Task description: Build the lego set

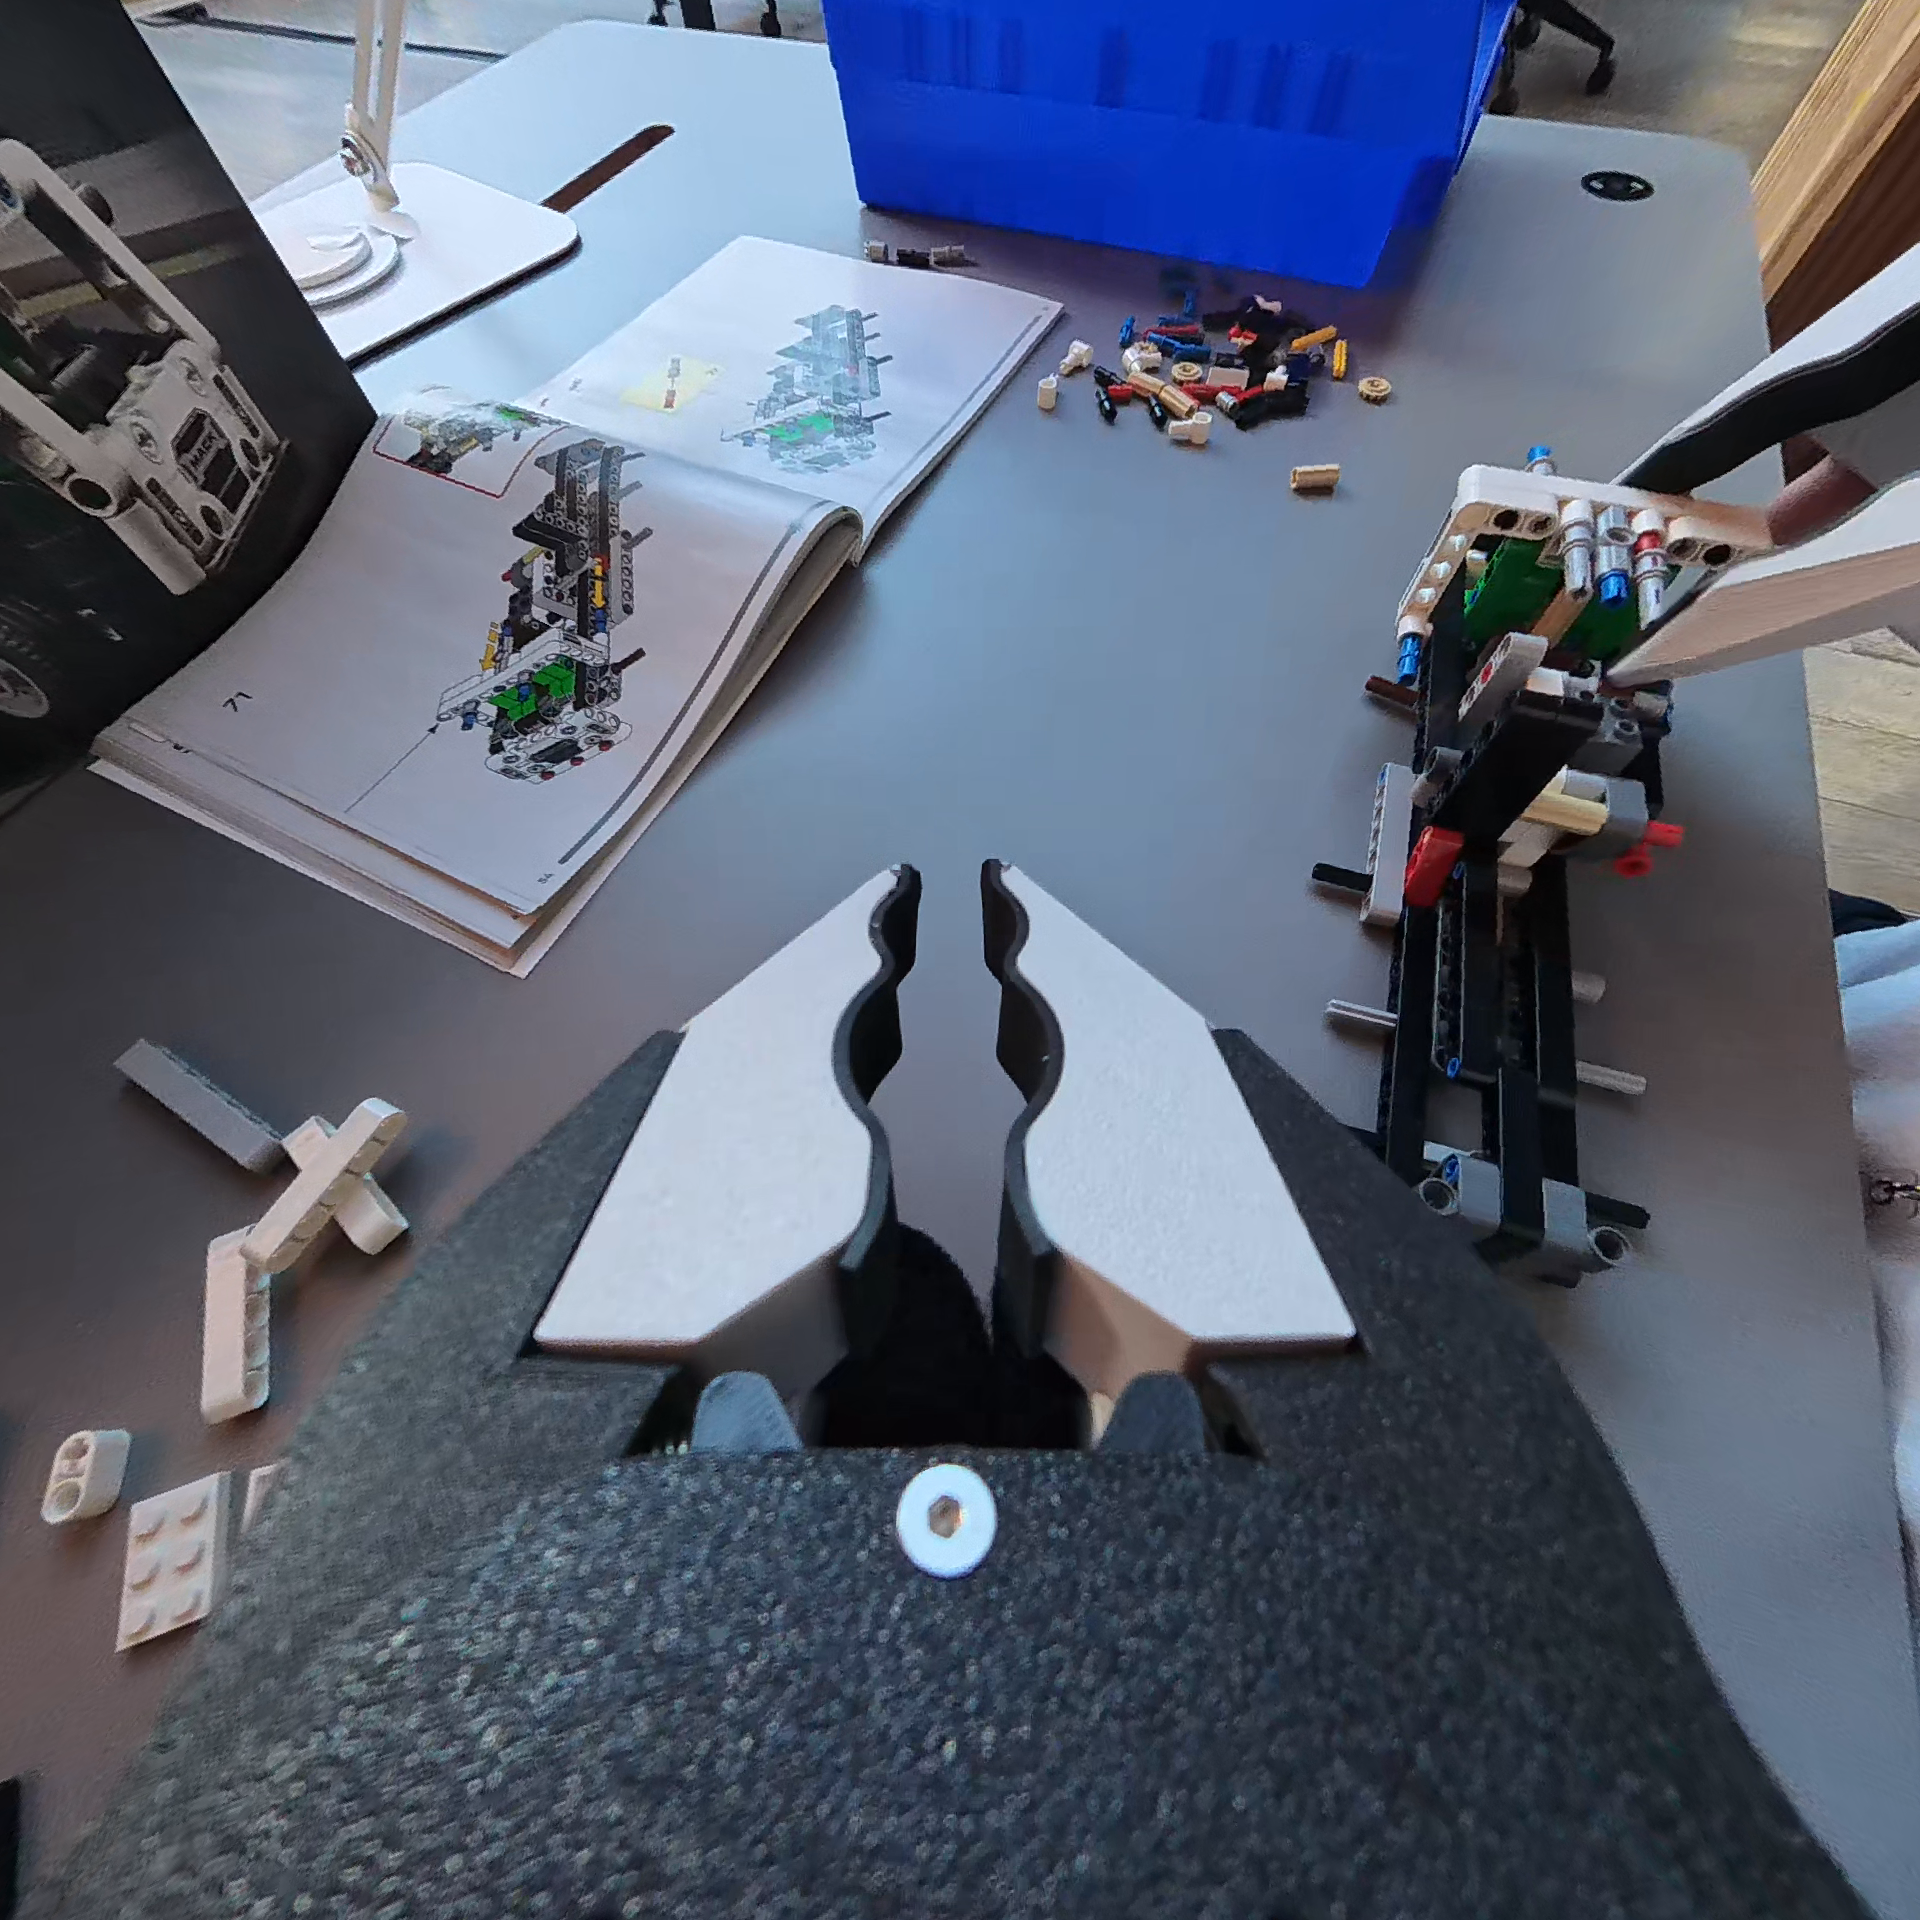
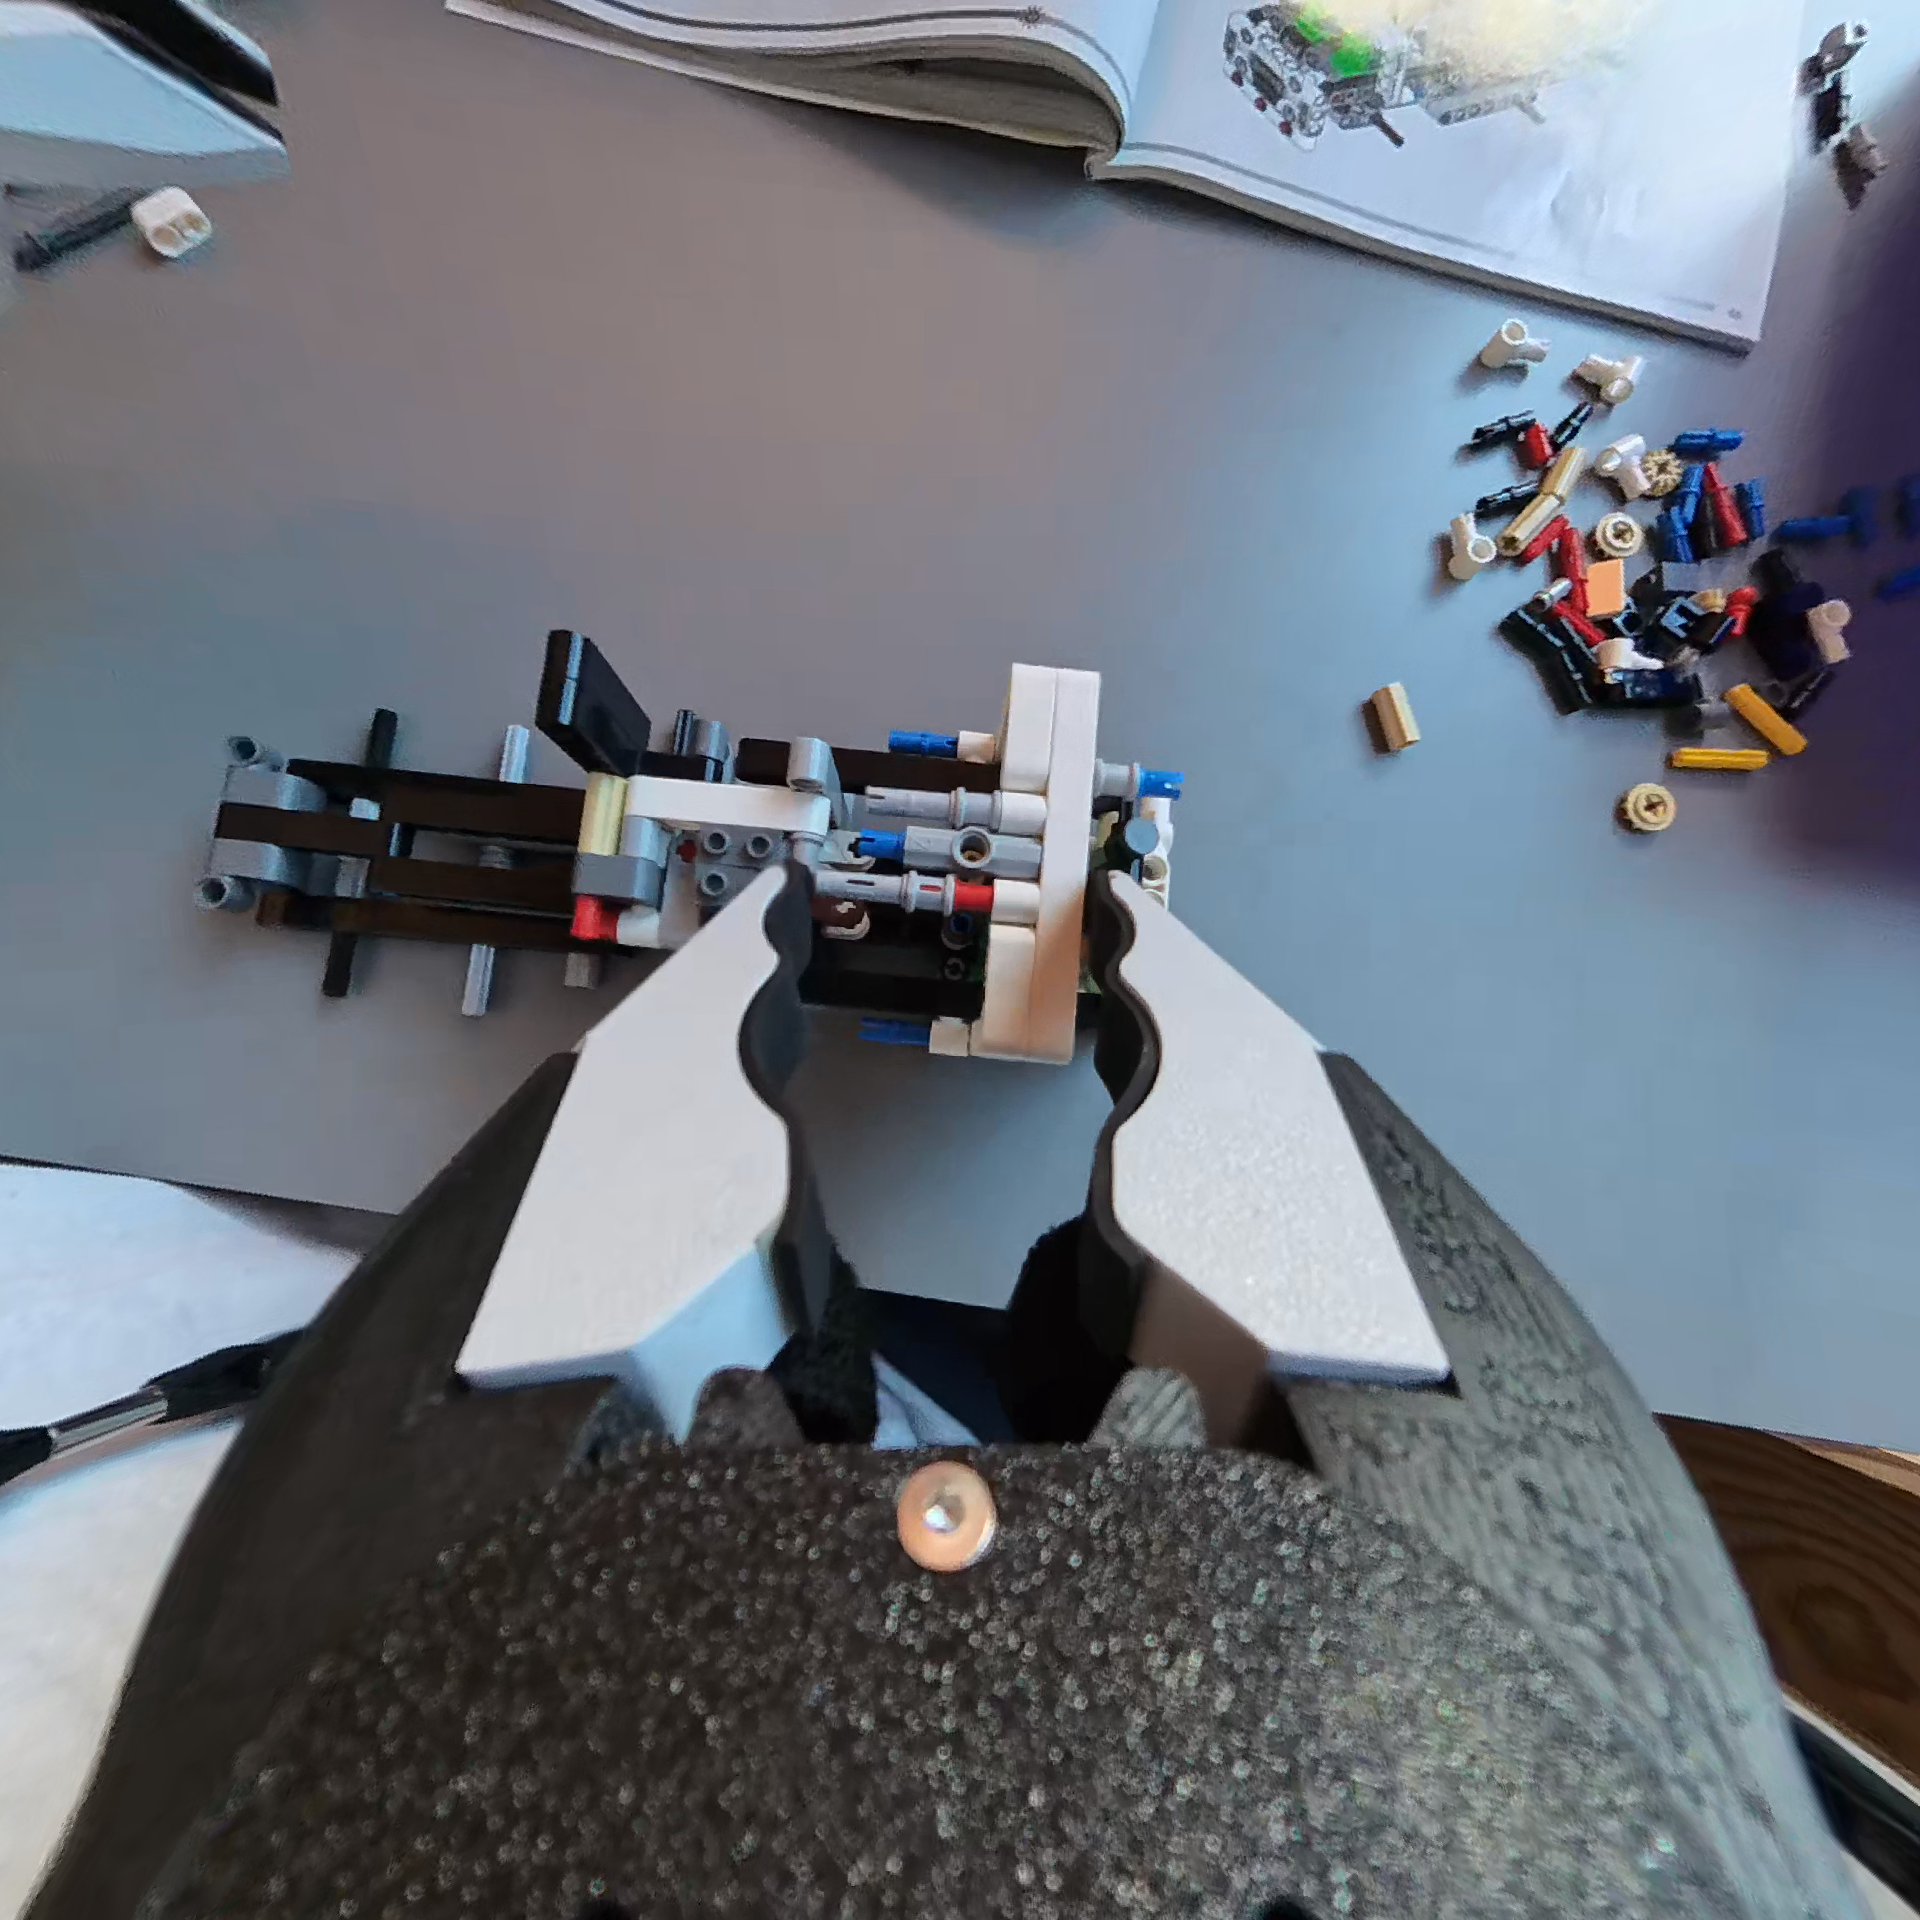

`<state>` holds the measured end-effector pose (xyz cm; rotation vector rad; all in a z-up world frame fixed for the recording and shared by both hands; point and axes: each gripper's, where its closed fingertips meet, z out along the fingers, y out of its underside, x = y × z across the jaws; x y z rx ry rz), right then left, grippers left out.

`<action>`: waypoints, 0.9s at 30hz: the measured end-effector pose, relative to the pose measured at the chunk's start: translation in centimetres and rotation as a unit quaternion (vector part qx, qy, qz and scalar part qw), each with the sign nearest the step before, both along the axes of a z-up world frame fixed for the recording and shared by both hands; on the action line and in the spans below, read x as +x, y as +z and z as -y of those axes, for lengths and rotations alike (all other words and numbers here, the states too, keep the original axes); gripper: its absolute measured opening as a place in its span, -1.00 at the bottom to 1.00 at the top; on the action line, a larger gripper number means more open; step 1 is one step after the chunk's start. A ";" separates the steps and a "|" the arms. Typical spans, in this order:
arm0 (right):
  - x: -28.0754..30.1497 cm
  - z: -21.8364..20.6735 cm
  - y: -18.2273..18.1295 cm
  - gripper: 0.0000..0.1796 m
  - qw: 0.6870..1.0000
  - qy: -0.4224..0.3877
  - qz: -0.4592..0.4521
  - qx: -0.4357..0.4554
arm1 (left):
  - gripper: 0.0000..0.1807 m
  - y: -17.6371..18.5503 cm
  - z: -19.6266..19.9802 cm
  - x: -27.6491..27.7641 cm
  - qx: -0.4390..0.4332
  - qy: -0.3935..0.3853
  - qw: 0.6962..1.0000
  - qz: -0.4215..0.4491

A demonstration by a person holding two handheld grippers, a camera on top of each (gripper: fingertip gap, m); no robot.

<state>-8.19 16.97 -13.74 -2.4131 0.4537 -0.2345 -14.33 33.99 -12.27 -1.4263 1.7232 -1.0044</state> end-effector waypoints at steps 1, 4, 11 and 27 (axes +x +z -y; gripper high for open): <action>-0.1 -0.1 0.0 -0.40 1.000 -0.002 -0.004 0.002 | -0.89 0.0 0.0 0.0 0.001 0.000 1.000 -0.001; 0.1 -0.1 -0.1 -0.41 1.000 -0.004 -0.003 0.001 | -0.89 0.0 0.0 0.0 -0.004 0.000 1.000 0.000; 0.0 -0.3 -0.1 -0.46 1.000 0.006 0.002 0.003 | -0.90 0.2 0.2 0.0 -0.012 -0.003 1.000 0.002; -2.2 -1.9 -0.1 -0.45 0.990 0.138 0.002 0.002 | -0.89 0.5 1.9 0.2 -0.022 -0.064 0.998 0.006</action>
